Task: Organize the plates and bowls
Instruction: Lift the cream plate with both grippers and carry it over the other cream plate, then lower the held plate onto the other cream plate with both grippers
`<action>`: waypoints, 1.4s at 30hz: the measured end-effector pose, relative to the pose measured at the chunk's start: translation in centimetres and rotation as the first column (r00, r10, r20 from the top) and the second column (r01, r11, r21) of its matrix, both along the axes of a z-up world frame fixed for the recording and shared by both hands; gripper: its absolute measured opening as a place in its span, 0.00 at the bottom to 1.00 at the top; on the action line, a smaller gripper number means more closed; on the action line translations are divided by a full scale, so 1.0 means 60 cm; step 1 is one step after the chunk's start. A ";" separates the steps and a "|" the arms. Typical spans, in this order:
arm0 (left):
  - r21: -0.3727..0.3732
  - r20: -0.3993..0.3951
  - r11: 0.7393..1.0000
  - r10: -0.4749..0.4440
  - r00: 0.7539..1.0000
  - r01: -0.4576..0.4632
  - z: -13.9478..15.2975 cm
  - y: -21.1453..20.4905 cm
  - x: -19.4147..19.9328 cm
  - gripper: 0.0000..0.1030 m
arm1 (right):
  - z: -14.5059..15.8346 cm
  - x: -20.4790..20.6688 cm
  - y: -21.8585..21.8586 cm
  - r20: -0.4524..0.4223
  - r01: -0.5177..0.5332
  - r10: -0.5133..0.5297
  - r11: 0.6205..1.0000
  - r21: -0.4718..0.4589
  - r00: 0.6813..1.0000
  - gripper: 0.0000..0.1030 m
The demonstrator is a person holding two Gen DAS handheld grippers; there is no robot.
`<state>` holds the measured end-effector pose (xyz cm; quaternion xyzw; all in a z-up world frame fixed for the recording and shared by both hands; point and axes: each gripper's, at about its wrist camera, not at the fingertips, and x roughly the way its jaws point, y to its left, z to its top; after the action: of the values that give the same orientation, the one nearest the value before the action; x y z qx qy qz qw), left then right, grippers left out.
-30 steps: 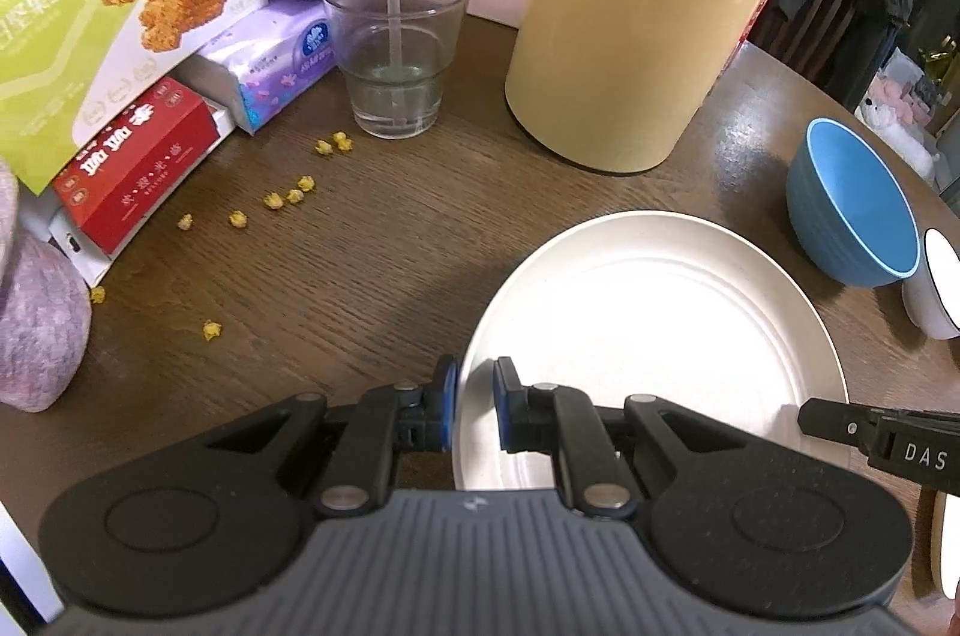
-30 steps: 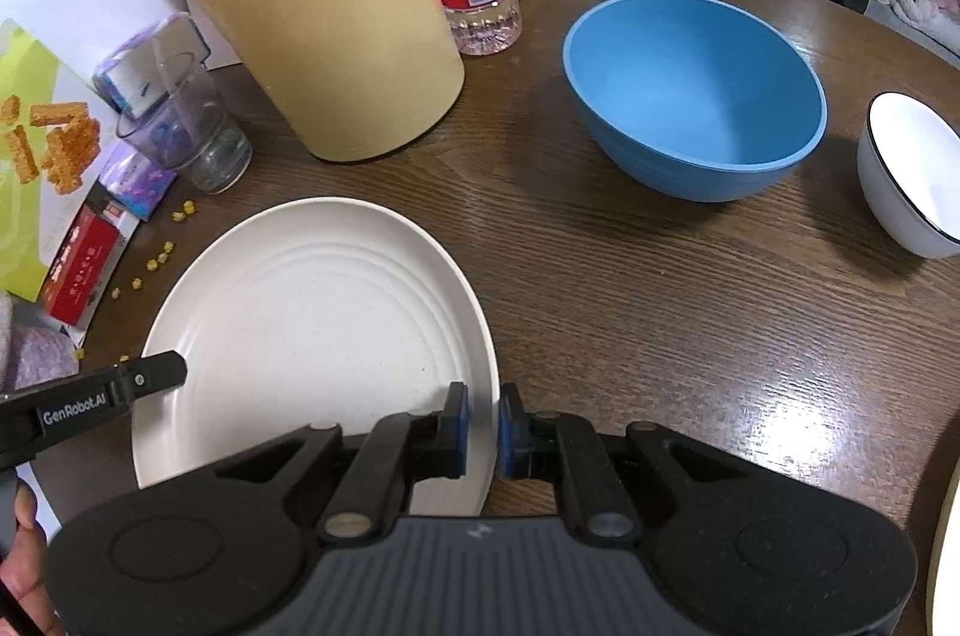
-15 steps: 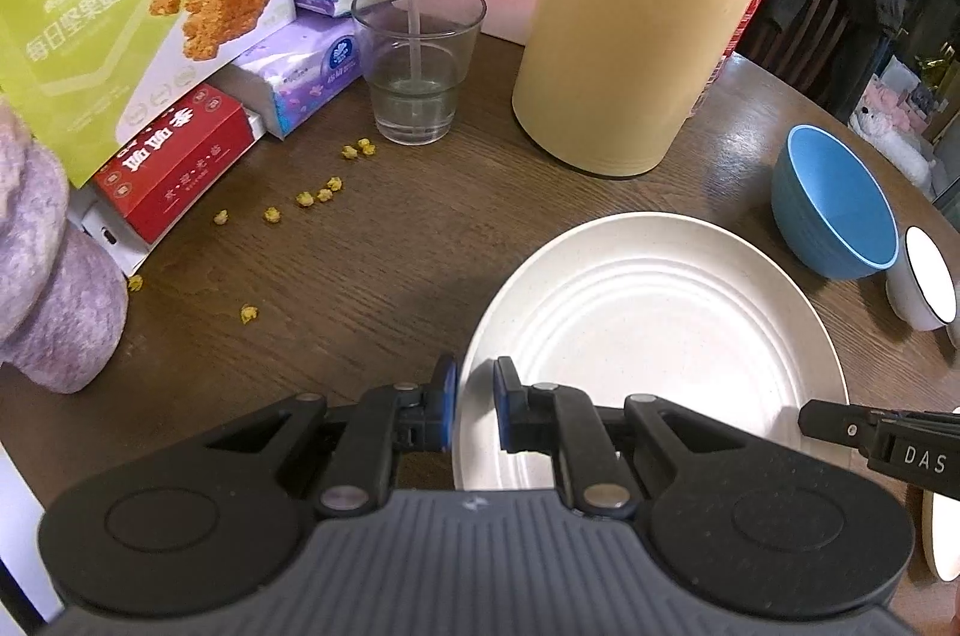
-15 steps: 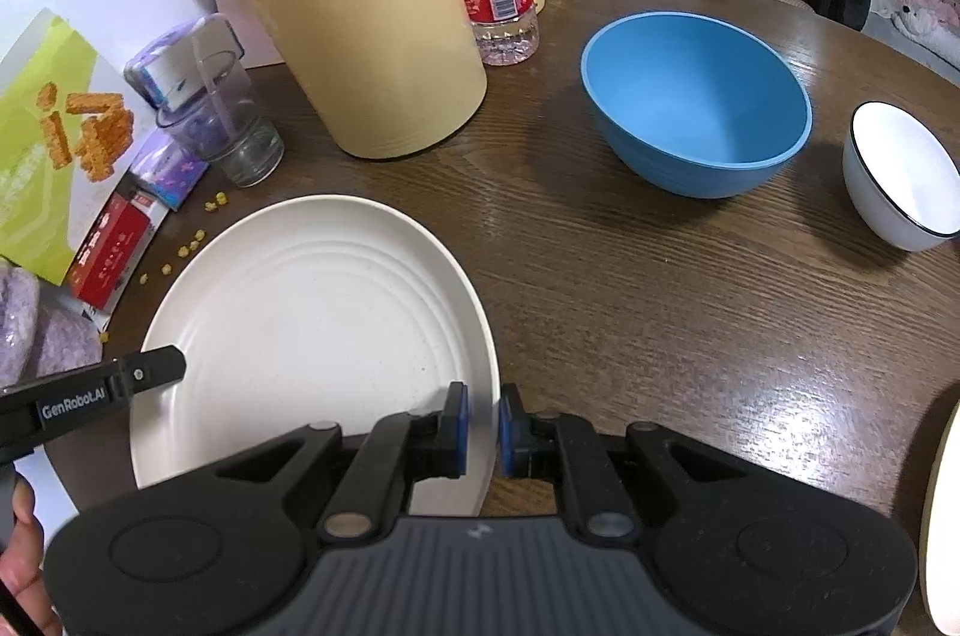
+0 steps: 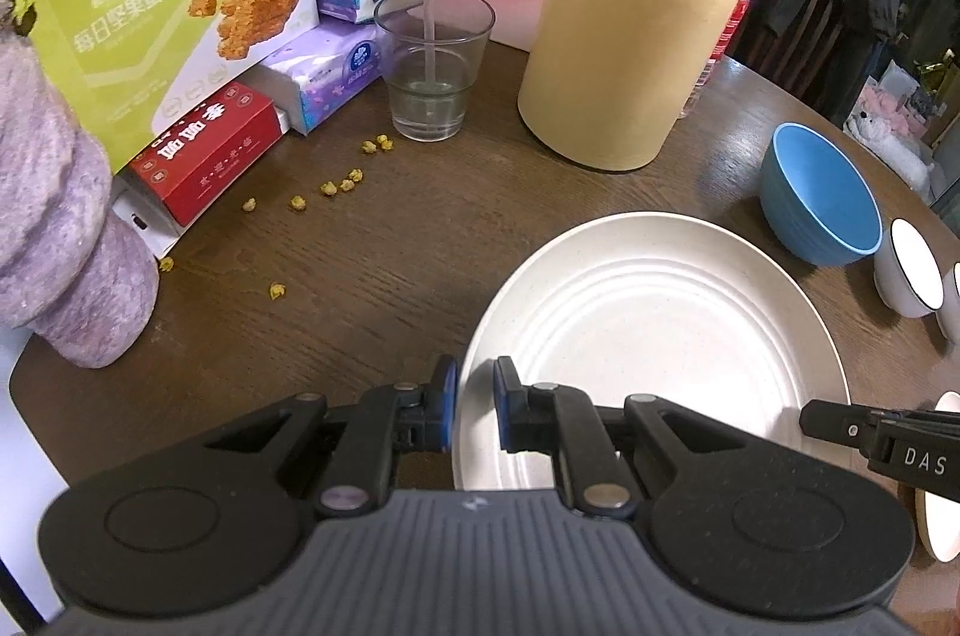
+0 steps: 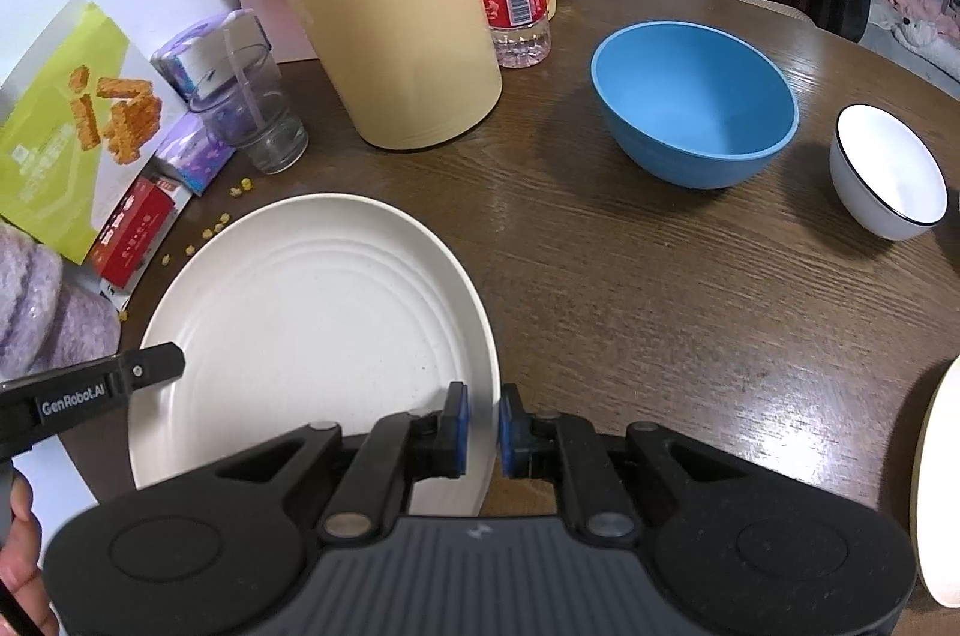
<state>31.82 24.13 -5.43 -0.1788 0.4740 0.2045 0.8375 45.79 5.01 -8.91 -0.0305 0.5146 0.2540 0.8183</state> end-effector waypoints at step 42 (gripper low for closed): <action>0.007 0.014 1.000 0.004 1.000 -0.004 0.028 -0.085 -0.112 0.13 | 0.022 -0.111 -0.089 0.020 -0.012 0.012 1.000 -0.001 1.000 0.10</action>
<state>25.11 19.02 -3.73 -0.1782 0.4669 0.2066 0.8412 39.11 -0.34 -7.60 -0.0366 0.5065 0.2581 0.8219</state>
